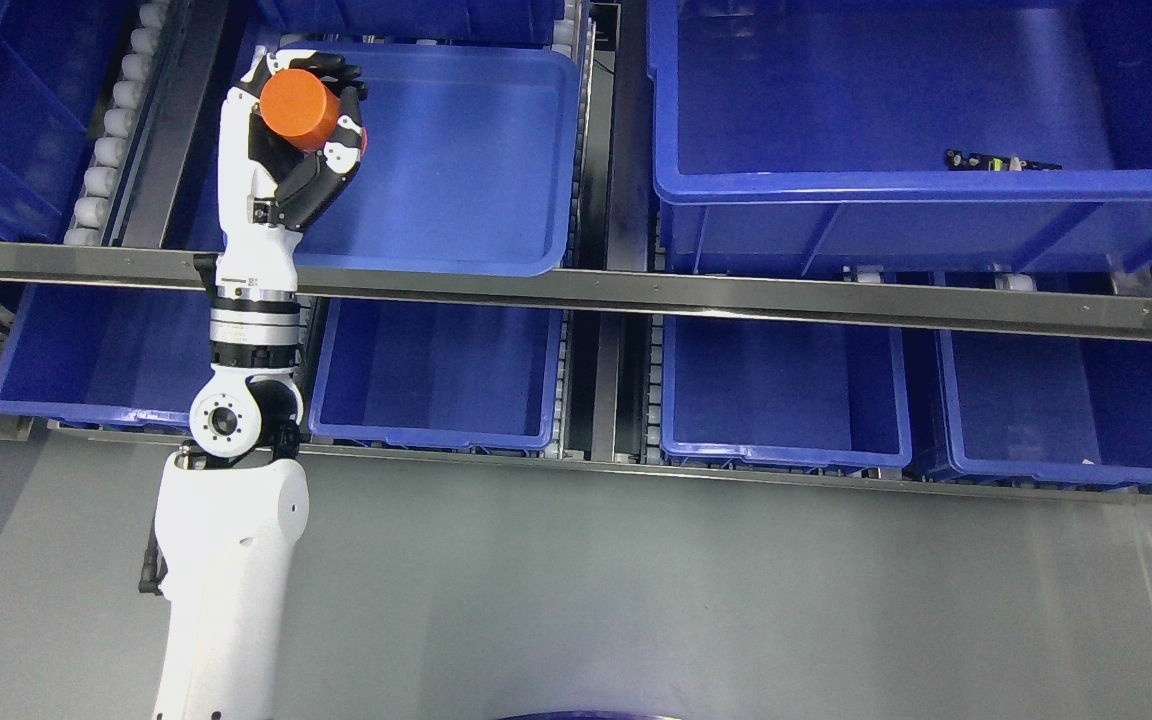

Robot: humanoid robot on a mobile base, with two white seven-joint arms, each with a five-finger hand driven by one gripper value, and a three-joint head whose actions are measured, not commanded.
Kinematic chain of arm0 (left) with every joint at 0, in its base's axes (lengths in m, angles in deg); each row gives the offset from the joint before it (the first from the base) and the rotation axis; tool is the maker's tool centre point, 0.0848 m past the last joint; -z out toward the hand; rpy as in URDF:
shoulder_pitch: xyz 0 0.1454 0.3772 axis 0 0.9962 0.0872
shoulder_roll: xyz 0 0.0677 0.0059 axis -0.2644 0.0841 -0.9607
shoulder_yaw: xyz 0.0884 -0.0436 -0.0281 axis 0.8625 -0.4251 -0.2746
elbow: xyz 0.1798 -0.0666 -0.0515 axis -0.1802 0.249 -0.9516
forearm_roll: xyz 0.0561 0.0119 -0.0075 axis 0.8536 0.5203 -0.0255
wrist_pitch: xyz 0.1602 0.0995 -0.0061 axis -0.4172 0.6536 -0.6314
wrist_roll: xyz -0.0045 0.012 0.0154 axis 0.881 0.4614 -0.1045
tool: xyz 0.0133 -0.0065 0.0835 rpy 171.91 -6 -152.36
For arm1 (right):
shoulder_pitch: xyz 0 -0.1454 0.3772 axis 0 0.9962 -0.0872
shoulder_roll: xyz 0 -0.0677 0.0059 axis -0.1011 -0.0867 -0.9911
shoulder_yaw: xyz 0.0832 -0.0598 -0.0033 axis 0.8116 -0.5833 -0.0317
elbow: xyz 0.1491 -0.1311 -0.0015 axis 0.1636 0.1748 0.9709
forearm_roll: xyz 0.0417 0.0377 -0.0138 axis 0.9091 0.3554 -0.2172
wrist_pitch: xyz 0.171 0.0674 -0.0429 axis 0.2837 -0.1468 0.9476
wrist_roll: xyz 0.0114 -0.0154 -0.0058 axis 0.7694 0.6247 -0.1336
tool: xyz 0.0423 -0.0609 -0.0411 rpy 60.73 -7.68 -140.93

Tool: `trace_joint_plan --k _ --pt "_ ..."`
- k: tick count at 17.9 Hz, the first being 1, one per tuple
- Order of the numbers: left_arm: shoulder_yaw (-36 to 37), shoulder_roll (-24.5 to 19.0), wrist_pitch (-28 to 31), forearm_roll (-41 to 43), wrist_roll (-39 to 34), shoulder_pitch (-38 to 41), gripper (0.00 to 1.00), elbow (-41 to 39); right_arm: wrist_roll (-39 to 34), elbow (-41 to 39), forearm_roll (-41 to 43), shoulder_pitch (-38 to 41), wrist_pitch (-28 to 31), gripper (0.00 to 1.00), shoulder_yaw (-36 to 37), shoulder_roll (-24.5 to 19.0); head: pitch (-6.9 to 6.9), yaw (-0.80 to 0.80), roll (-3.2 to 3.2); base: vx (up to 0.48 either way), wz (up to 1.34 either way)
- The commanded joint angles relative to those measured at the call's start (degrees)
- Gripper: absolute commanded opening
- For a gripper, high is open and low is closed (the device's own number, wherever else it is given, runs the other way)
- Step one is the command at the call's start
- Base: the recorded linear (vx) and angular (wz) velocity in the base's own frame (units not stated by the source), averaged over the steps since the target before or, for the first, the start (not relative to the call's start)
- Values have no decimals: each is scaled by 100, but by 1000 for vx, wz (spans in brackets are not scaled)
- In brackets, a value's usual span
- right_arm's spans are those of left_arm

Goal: Grab orange capacitor from left shelf to right desk
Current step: 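Hold the capacitor in the left hand while turning toward the steel table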

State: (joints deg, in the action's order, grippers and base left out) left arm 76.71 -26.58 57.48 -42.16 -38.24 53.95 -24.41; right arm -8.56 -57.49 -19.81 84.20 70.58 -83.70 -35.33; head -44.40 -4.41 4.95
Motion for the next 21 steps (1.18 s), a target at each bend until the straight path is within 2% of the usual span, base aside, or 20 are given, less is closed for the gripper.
trace_joint_plan --k 1,12,21 --pt "2 -100 2 -6 -3 94 1 -653 0 -100 -35 132 0 100 62 100 0 0 0 0 0" --pt "81 -100 2 -6 6 261 1 -899 0 -100 -35 123 0 100 62 100 0 0 0 -20 -7" --pt "116 -100 -7 -6 15 305 1 -979 0 -100 -35 132 0 100 62 100 0 0 0 -146 48"
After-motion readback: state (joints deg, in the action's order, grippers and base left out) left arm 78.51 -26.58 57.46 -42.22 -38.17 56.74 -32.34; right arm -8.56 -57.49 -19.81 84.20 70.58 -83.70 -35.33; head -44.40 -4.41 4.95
